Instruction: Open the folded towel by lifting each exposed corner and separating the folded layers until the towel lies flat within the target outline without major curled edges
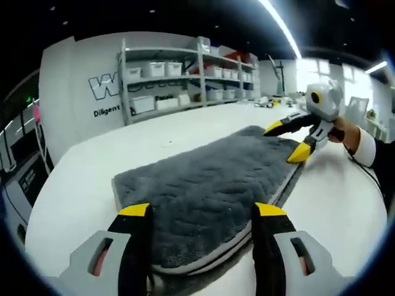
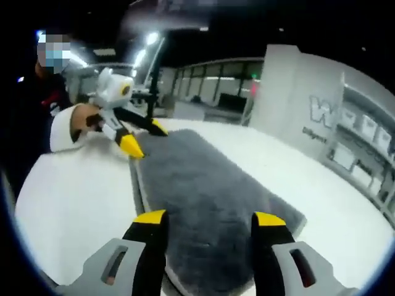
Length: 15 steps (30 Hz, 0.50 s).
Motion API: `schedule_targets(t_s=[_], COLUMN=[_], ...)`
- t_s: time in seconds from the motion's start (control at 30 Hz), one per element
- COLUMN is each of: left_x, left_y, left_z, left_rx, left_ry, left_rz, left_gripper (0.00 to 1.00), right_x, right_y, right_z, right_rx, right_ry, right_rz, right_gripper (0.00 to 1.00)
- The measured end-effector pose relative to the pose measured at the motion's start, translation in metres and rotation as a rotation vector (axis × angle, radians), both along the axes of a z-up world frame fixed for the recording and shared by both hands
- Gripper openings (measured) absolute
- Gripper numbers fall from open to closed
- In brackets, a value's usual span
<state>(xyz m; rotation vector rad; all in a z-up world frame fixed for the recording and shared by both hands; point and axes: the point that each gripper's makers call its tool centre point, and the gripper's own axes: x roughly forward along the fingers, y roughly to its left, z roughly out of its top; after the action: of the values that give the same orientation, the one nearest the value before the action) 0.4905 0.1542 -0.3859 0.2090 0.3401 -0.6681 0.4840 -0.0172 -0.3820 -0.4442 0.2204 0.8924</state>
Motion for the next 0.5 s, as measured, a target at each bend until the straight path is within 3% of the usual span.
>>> schedule_targets(t_s=[0.1, 0.2, 0.33, 0.5], left_x=[-0.002, -0.004, -0.01, -0.011], left_y=[0.0, 0.002, 0.003, 0.005], left_z=[0.003, 0.007, 0.014, 0.022], left_rx=[-0.009, -0.014, -0.025, -0.033], left_ry=[0.002, 0.005, 0.009, -0.021], left_rz=[-0.008, -0.017, -0.05, -0.056], left_gripper=[0.66, 0.66, 0.68, 0.7], right_x=[0.0, 0.003, 0.011, 0.025], right_y=[0.002, -0.001, -0.008, -0.021], right_z=[0.011, 0.018, 0.023, 0.019], right_rx=[0.031, 0.078, 0.093, 0.131], right_ry=[-0.047, -0.039, -0.082, -0.052], right_rz=[0.014, 0.002, -0.016, -0.062], right_gripper=[0.52, 0.52, 0.51, 0.5])
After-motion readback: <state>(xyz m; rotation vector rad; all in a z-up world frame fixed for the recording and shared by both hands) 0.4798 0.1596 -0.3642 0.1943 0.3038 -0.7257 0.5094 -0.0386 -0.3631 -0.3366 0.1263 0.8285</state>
